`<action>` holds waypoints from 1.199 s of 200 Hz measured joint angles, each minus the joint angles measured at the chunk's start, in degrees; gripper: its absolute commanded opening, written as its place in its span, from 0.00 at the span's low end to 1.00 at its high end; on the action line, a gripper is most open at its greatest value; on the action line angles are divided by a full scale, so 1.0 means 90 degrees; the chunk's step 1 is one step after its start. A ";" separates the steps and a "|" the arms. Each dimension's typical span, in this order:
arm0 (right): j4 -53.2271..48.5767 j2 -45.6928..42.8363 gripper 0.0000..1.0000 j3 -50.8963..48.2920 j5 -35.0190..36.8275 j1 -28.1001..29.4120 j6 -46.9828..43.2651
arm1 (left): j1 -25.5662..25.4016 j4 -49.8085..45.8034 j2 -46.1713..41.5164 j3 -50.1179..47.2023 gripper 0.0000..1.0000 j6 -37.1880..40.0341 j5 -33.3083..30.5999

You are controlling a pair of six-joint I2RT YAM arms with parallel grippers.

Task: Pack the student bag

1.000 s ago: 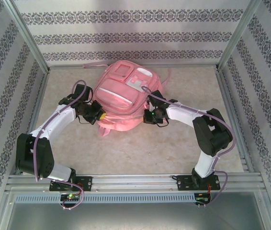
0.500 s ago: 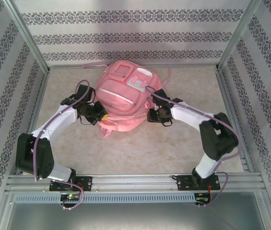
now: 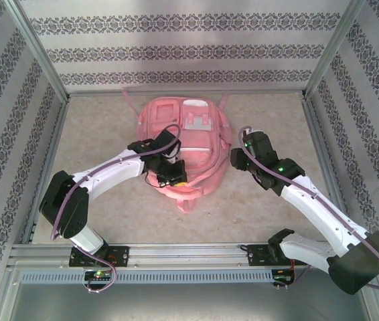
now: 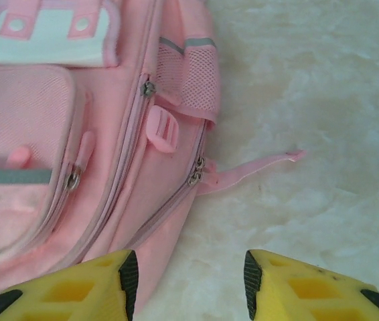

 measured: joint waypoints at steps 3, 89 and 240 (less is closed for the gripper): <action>-0.0007 0.0000 0.47 -0.0022 0.0002 0.0000 0.0000 | -0.0068 -0.0002 0.0019 0.0000 0.05 0.0015 0.0029; -0.0282 -0.0782 0.98 -0.0112 -0.0284 -0.0044 -0.0119 | -0.0767 -0.1081 -0.0423 0.0542 0.99 0.1129 0.0175; 0.3519 0.0379 0.98 -0.1486 0.0291 -0.0563 -0.1967 | 0.2120 0.4085 -0.3895 -0.4969 0.99 0.5214 -0.5962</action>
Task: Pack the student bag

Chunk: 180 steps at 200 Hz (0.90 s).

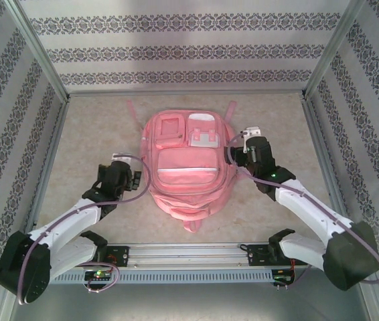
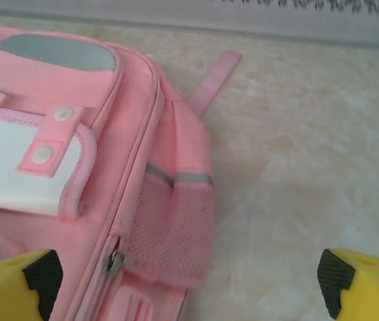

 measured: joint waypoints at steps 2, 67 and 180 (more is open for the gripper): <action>0.0049 0.0010 0.98 -0.0012 -0.0007 -0.0019 -0.0046 | 0.0080 0.0061 0.0000 -0.0029 0.99 0.0000 -0.0019; 0.2368 0.0461 0.98 -0.1569 -0.0687 -0.2696 -0.0177 | 0.1608 0.2997 0.1566 -0.0493 0.99 -0.0279 0.0223; 0.5843 0.2582 0.98 -0.1923 -0.1814 -0.2584 -0.0347 | 0.2266 0.5416 0.3536 -0.0029 0.99 0.0107 0.2086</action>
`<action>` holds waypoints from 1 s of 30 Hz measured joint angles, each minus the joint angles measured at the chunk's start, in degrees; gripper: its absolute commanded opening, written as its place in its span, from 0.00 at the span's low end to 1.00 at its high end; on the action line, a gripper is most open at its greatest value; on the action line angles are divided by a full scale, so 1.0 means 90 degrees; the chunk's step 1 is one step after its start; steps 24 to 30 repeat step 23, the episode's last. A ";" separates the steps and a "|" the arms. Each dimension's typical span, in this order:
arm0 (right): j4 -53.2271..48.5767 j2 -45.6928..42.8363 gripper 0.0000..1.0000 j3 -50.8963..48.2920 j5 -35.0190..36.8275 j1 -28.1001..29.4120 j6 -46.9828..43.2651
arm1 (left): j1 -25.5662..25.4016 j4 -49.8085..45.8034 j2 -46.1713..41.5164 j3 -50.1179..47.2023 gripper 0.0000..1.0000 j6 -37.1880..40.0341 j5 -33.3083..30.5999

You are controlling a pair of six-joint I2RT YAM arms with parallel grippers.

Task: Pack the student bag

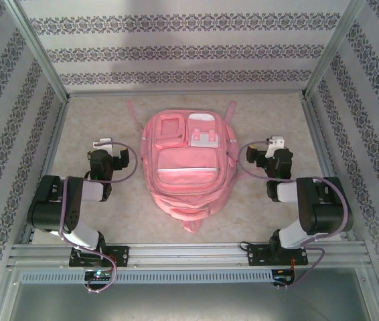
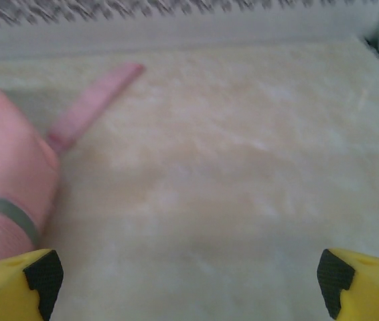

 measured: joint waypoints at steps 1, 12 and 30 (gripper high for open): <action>-0.0005 -0.0019 0.98 0.0058 0.0046 0.0061 -0.0041 | 0.0000 -0.0002 0.0000 0.0000 0.99 0.0007 0.0027; -0.0085 -0.0053 0.98 0.0066 0.0714 0.0126 -0.0100 | 0.0000 -0.0024 0.0000 0.0000 0.99 0.0078 0.0087; -0.0100 -0.0053 0.98 0.0058 0.0763 0.0126 -0.0117 | 0.0000 -0.0029 0.0000 0.0000 0.99 0.0078 0.0153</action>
